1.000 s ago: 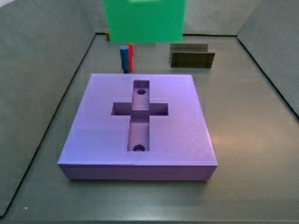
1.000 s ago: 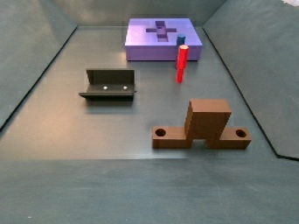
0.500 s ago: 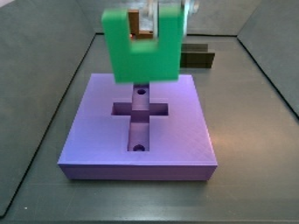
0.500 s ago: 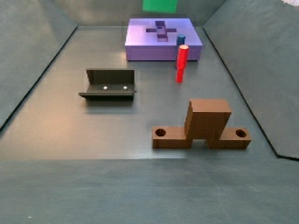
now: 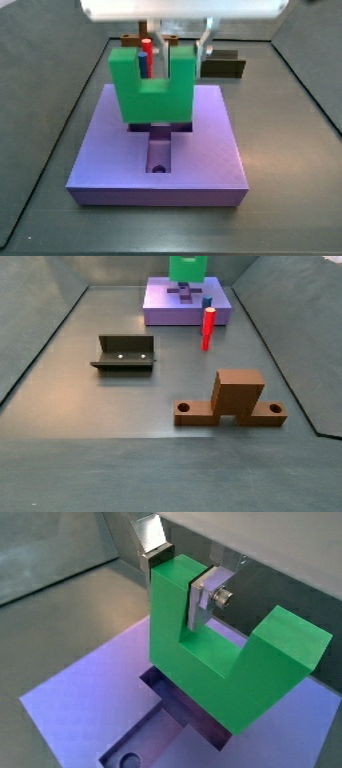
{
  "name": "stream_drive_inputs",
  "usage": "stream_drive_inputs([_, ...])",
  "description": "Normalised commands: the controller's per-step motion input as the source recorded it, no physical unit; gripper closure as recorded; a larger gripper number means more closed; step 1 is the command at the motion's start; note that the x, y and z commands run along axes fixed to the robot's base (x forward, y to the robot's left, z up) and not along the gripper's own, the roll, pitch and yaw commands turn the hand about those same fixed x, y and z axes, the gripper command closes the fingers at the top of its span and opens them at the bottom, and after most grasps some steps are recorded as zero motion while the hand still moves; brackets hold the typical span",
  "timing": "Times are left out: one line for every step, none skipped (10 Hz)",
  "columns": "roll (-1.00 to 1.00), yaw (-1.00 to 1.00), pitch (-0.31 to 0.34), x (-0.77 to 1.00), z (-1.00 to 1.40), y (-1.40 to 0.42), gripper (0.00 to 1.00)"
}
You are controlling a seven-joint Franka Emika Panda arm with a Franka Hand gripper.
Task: Pick up the green object. Move up. Place the green object on the fixture. Regrasp the green object. Move to above the board. Insert the green object.
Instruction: Insert the green object.
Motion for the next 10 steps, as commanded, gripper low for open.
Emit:
stream_drive_inputs([0.14,0.0,0.07,0.0,-0.23,0.0,1.0])
stream_drive_inputs([0.15,0.0,0.086,0.0,-0.2,0.02,1.0])
stream_drive_inputs([0.08,0.0,0.079,0.04,-0.2,0.0,1.0])
stream_drive_inputs([0.08,0.0,0.09,0.09,-0.19,0.0,1.0])
stream_drive_inputs([0.08,0.0,0.1,0.17,-0.16,0.0,1.0])
stream_drive_inputs([0.08,0.0,0.09,0.13,-0.17,0.02,1.0])
stream_drive_inputs([0.05,0.0,0.067,0.17,-0.13,0.02,1.0])
stream_drive_inputs([0.07,0.0,0.08,0.24,-0.11,0.04,1.0])
stream_drive_inputs([0.1,0.0,0.084,0.16,-0.17,0.12,1.0])
stream_drive_inputs([0.11,0.0,0.076,0.14,-0.15,0.1,1.0])
